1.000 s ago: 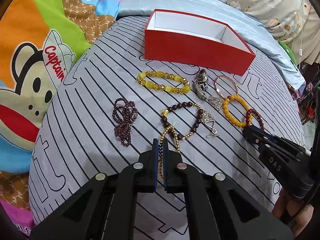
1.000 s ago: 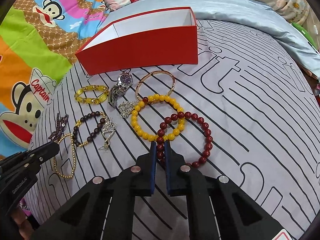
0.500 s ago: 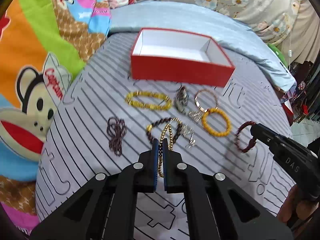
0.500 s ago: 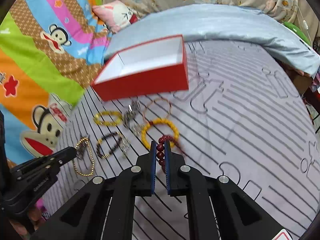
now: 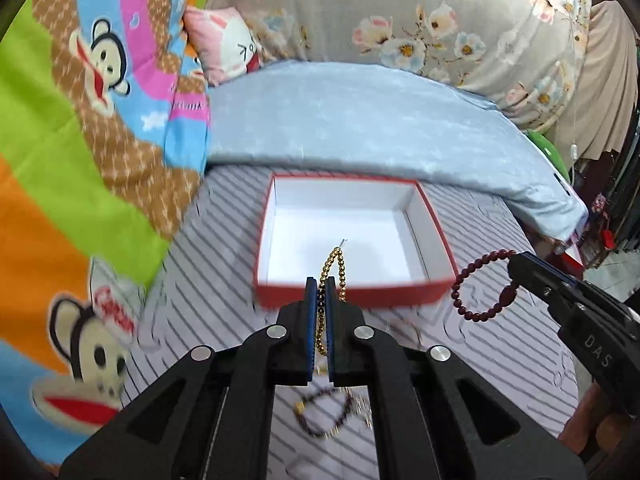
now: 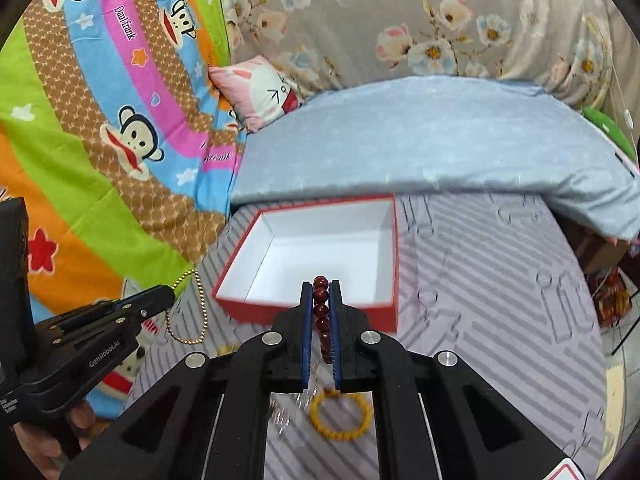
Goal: Organize jewelry
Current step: 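Carry both held pieces into the red box and open both tools, then withdraw both tools from the box back over the jewelry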
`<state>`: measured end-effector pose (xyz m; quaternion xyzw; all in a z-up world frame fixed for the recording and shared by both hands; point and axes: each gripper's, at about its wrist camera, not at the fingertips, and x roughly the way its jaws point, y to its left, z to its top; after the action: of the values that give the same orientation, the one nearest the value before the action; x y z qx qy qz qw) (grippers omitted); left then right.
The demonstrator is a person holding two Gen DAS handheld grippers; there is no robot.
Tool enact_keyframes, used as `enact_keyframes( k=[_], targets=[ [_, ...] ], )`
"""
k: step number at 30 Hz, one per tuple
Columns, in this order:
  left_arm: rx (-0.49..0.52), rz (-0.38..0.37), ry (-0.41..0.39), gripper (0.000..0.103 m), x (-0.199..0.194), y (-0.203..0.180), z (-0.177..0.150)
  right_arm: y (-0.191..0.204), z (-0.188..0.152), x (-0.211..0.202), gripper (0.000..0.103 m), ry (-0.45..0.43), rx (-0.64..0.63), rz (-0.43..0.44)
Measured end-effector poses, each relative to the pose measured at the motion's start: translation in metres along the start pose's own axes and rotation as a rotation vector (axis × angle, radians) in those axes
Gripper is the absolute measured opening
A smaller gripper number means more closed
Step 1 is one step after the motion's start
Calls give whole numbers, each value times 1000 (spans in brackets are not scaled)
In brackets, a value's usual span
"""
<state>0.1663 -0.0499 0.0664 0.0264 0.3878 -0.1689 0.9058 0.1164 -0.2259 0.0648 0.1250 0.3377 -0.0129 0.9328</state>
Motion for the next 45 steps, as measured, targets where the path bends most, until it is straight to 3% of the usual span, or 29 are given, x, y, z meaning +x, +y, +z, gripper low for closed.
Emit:
enact_keyframes(
  k=[8, 16, 21, 23, 25, 26, 27, 36, 45],
  targets=[
    [19, 37, 34, 4, 73, 2, 55, -16, 51, 68, 7, 9, -10, -69],
    [22, 61, 106, 4, 154, 7, 70, -31, 61, 148, 8, 92, 7, -87],
    [14, 59, 142, 5, 184, 7, 71, -28, 57, 182, 8, 135, 0, -83],
    [7, 63, 150, 7, 190, 7, 70, -29, 58, 183, 14, 130, -1, -79],
    [-5, 74, 143, 29, 192, 9, 69, -29, 58, 185, 20, 126, 6, -71],
    [-15, 85, 131, 50, 191, 10, 69, -30, 59, 184, 25, 123, 7, -72],
    [-19, 90, 114, 54, 189, 12, 70, -29, 59, 181, 29, 116, 9, -70],
    [-40, 99, 69, 57, 153, 18, 65, -26, 50, 139, 34, 75, 39, -62],
    [-70, 82, 30, 62, 98, 24, 29, -17, 10, 85, 39, 68, 42, -59]
  ],
)
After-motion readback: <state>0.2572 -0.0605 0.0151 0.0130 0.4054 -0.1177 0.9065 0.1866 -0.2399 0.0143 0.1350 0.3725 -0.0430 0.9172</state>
